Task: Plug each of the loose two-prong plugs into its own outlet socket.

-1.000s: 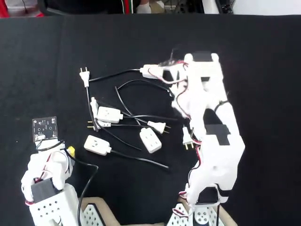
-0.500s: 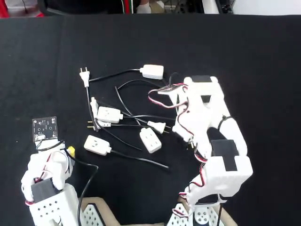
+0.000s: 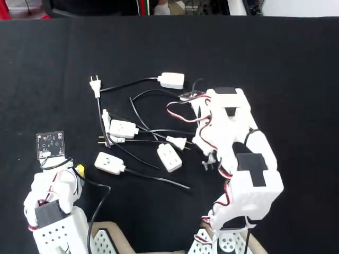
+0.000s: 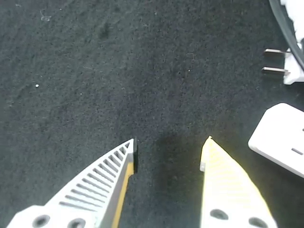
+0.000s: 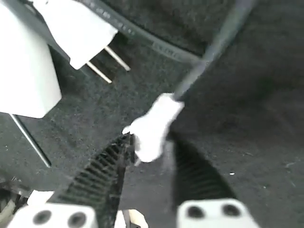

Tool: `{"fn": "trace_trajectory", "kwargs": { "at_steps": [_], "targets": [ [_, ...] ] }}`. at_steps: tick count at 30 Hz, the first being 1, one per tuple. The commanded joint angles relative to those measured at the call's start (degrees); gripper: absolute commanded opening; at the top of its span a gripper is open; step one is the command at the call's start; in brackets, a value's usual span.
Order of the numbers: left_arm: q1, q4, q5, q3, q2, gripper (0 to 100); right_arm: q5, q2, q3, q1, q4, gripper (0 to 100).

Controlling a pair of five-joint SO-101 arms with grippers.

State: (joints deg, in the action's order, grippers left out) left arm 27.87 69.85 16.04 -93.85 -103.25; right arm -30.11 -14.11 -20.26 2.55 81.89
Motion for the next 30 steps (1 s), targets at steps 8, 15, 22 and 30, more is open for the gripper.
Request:
{"fn": "trace_trajectory", "kwargs": {
  "at_steps": [8,15,22,30],
  "targets": [
    [-0.04,0.35,0.53,0.31,-0.44,24,1.23,0.13,1.1,0.79,-0.53,1.2],
    [-0.04,0.35,0.53,0.31,-0.44,24,1.32,0.13,0.13,3.96,-0.53,1.5],
    [-0.04,0.35,0.53,0.31,-0.44,24,4.92,-4.18,0.4,9.14,-1.49,1.5],
    [-0.04,0.44,0.53,0.31,-0.44,24,5.19,-16.13,7.78,9.23,-0.97,1.5]
  ]
}}
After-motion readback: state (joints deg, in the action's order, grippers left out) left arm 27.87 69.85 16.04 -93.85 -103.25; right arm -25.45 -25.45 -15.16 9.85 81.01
